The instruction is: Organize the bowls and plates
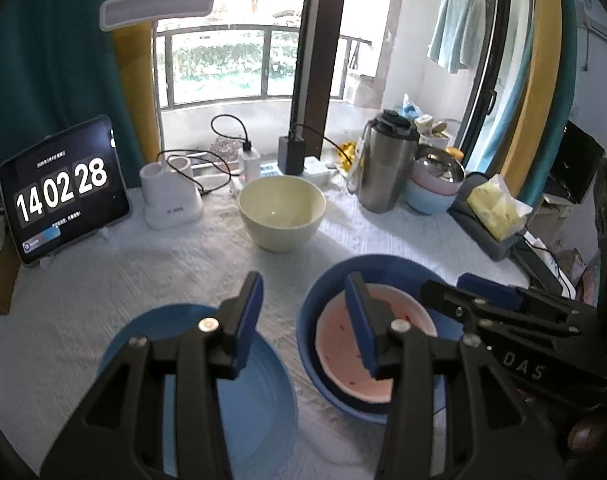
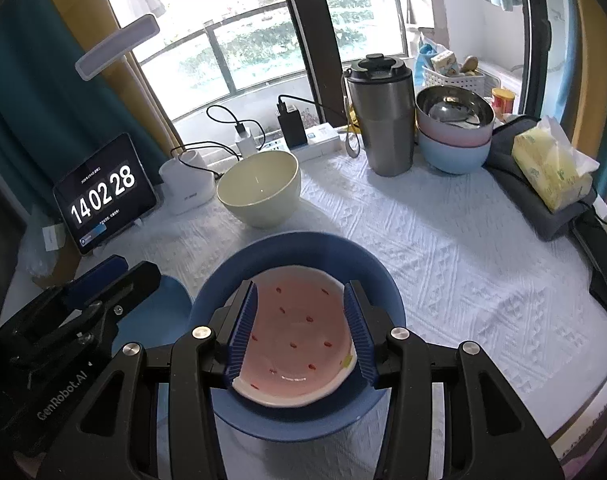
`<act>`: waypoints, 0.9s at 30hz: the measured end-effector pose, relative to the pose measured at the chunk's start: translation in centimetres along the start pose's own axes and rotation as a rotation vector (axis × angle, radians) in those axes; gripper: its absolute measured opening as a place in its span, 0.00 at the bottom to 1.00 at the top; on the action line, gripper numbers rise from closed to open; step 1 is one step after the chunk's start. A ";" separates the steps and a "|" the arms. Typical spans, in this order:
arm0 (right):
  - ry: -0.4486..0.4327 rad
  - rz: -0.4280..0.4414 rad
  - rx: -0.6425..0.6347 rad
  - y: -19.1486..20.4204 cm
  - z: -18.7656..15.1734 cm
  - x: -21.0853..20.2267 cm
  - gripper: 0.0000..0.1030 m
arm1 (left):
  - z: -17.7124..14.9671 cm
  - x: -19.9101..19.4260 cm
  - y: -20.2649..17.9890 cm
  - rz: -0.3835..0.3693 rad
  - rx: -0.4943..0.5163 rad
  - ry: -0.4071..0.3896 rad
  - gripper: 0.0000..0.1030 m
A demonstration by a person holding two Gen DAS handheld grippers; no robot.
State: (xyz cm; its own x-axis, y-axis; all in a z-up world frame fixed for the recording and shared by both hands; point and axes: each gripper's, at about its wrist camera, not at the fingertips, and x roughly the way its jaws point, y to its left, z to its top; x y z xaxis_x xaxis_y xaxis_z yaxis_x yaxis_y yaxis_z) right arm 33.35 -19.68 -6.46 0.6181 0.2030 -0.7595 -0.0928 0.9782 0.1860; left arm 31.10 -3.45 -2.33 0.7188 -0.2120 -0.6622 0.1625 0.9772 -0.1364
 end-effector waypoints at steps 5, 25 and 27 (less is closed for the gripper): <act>0.000 0.000 -0.003 -0.1 0.9 0.6 0.46 | 0.7 0.4 0.2 0.006 -0.003 -0.008 0.43; 0.016 0.002 -0.028 0.2 3.9 4.0 0.46 | 3.0 3.5 1.8 0.021 -0.025 0.005 0.44; 0.020 0.003 -0.030 0.3 4.1 4.4 0.46 | 3.1 3.8 2.0 0.024 -0.028 0.007 0.44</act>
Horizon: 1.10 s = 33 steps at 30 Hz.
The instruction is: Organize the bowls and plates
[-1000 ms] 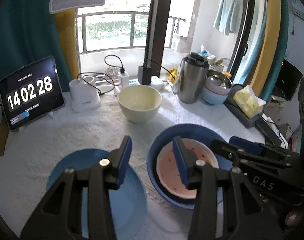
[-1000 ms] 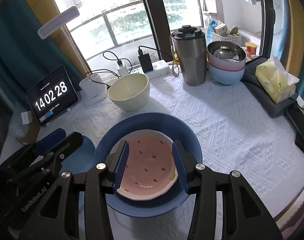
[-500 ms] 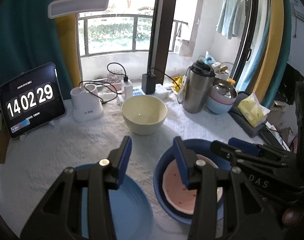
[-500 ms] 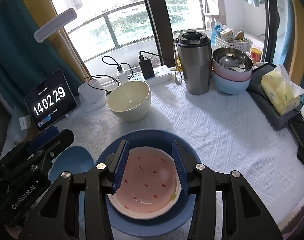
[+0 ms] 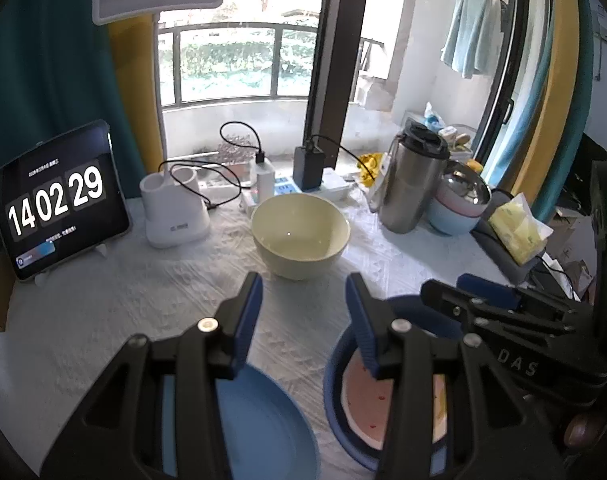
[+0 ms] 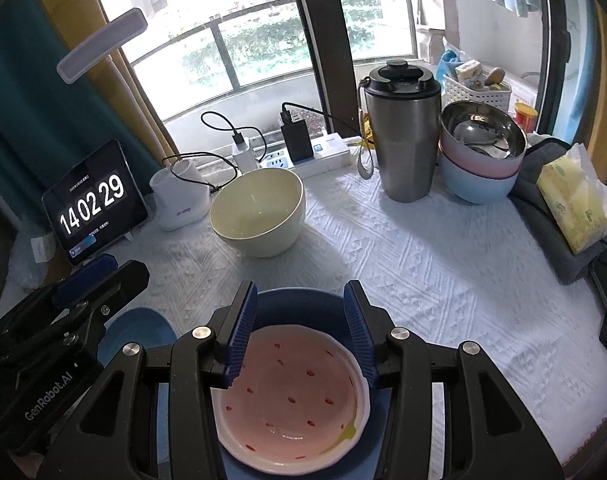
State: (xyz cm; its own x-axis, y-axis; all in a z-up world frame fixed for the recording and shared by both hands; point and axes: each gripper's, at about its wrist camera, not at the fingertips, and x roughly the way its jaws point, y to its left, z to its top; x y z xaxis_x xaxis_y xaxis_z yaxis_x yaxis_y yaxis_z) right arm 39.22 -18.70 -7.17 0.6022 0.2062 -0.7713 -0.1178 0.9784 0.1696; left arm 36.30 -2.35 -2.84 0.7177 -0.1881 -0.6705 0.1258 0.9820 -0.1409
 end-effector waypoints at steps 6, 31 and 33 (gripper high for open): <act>0.008 0.001 -0.004 0.0 0.5 1.0 0.46 | 0.4 1.1 0.3 0.003 -0.004 0.012 0.44; 0.052 0.030 -0.034 -1.1 5.1 7.2 0.46 | 2.1 8.6 1.9 0.011 -0.063 0.108 0.44; 0.063 0.036 -0.032 -1.1 5.4 7.9 0.46 | 2.2 9.3 2.2 0.010 -0.074 0.121 0.45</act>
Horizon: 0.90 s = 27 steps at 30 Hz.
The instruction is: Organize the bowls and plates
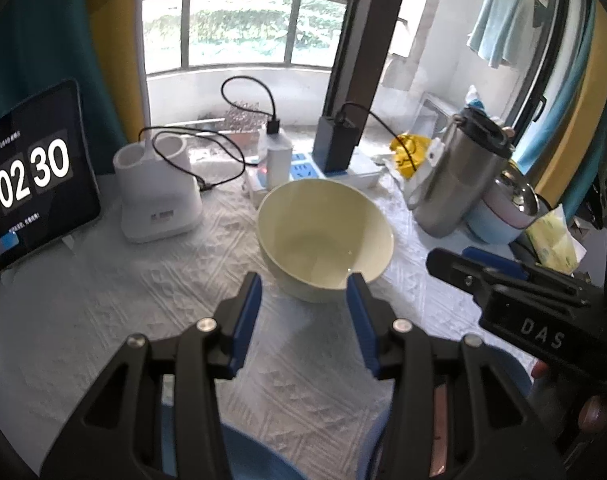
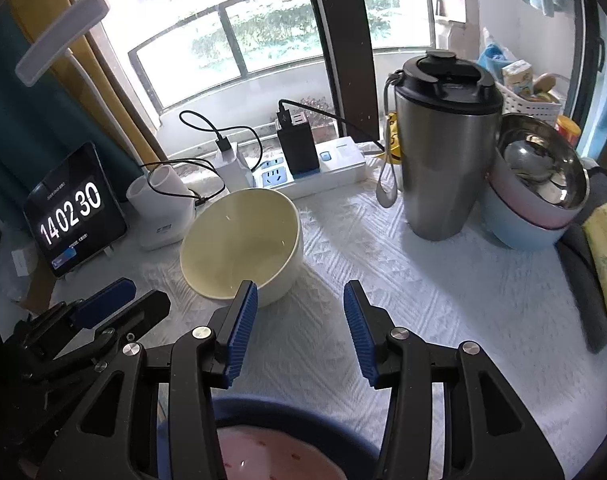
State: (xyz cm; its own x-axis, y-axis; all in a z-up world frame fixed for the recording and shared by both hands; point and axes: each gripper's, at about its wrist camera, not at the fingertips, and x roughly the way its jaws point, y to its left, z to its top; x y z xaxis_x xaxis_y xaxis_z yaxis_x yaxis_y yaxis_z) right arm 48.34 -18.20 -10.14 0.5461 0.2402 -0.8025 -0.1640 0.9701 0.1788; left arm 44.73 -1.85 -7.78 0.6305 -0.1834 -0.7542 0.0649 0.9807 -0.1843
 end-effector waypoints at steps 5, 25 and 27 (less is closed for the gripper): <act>0.033 0.023 0.009 -0.1 1.0 1.7 0.46 | 0.8 1.7 0.8 0.009 -0.032 0.032 0.61; 0.229 0.065 0.143 -1.3 3.2 9.2 0.46 | 1.9 7.6 2.9 0.069 -0.103 0.138 0.64; 0.234 0.061 0.122 -0.9 3.1 9.4 0.46 | 1.8 7.9 2.9 0.061 -0.105 0.139 0.59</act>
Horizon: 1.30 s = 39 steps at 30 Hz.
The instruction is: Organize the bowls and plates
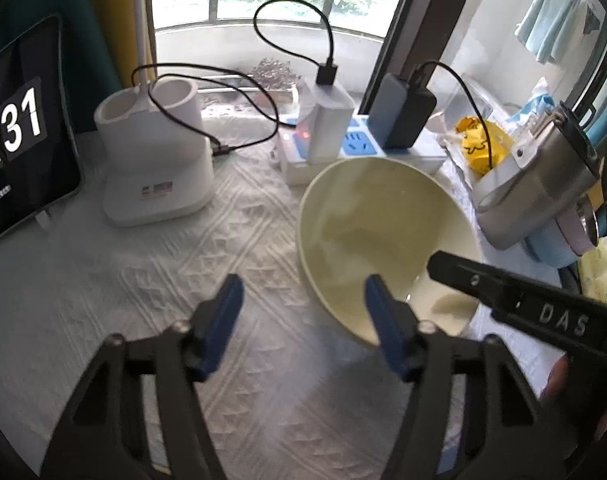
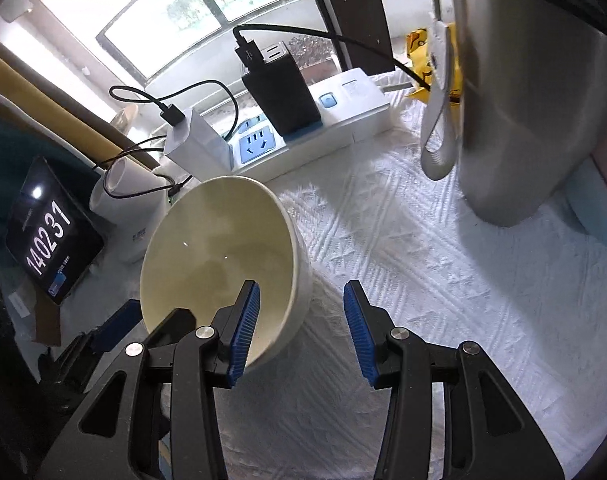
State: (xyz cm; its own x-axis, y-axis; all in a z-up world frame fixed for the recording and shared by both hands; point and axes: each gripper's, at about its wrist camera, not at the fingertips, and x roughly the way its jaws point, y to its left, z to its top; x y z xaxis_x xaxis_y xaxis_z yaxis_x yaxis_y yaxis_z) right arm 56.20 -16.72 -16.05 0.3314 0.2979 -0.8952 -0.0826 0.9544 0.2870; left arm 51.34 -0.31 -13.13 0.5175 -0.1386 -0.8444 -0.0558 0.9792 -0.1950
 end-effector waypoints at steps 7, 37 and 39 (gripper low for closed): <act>0.004 -0.025 -0.057 1.0 0.0 0.8 0.22 | 0.2 0.3 -0.8 -0.032 0.029 0.000 0.34; -0.137 -0.037 -0.133 2.6 -1.6 -4.2 0.22 | -0.4 -5.0 -1.6 -0.035 0.051 -0.111 0.31; -0.152 -0.035 -0.134 2.7 -1.9 -5.0 0.22 | -0.5 -5.5 -1.8 -0.037 0.055 -0.121 0.31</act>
State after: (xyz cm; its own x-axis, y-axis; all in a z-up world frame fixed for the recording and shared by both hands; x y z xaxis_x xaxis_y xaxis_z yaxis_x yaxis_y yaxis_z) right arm 52.55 -15.57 -11.46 0.4731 0.2675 -0.8394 -0.1899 0.9613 0.1994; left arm 48.16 -1.36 -8.34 0.6181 -0.1588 -0.7699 0.0099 0.9809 -0.1944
